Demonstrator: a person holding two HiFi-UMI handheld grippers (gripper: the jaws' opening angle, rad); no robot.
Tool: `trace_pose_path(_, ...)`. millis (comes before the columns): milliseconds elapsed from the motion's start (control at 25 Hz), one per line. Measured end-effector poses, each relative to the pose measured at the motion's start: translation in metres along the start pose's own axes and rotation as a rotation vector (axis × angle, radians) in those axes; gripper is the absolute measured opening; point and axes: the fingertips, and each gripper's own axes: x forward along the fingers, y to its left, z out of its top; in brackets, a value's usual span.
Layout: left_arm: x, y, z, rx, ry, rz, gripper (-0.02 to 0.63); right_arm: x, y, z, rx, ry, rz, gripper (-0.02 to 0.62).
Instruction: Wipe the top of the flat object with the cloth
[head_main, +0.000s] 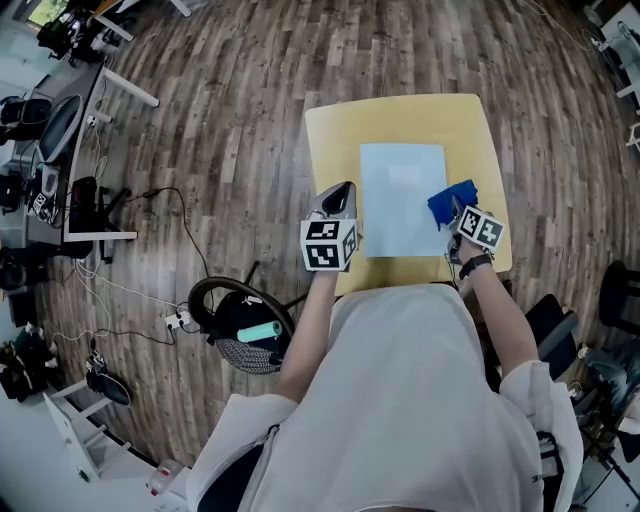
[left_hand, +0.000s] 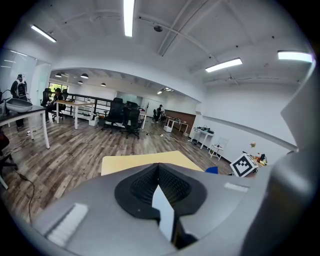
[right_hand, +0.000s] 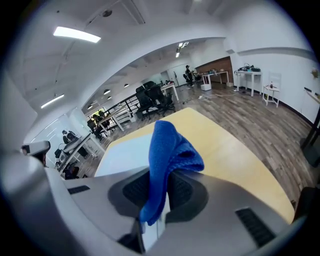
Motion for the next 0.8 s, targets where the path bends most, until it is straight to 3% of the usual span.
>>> trace_pose_path(120, 0.001, -0.003, -0.003, 0.002, 0.005, -0.002, 0.009, -0.005, -0.011, 0.005, 0.017, -0.017, -0.010, 0.052)
trace_pose_path(240, 0.000, -0.003, -0.005, 0.001, 0.010, -0.001, 0.009, -0.008, 0.004, 0.010, 0.045, -0.029, 0.036, 0.052)
trace_pose_path(400, -0.003, -0.002, -0.005, -0.004, 0.009, 0.008, 0.010, -0.012, 0.069, 0.017, 0.058, -0.031, 0.197, 0.052)
trace_pose_path(600, -0.011, 0.005, -0.008, -0.015, 0.005, 0.033, 0.009, -0.003, 0.166, -0.003, 0.023, 0.038, 0.403, 0.052)
trace_pose_path(800, -0.021, 0.014, -0.013, -0.033, -0.001, 0.066, 0.009, 0.017, 0.232, -0.038, -0.036, 0.126, 0.498, 0.052)
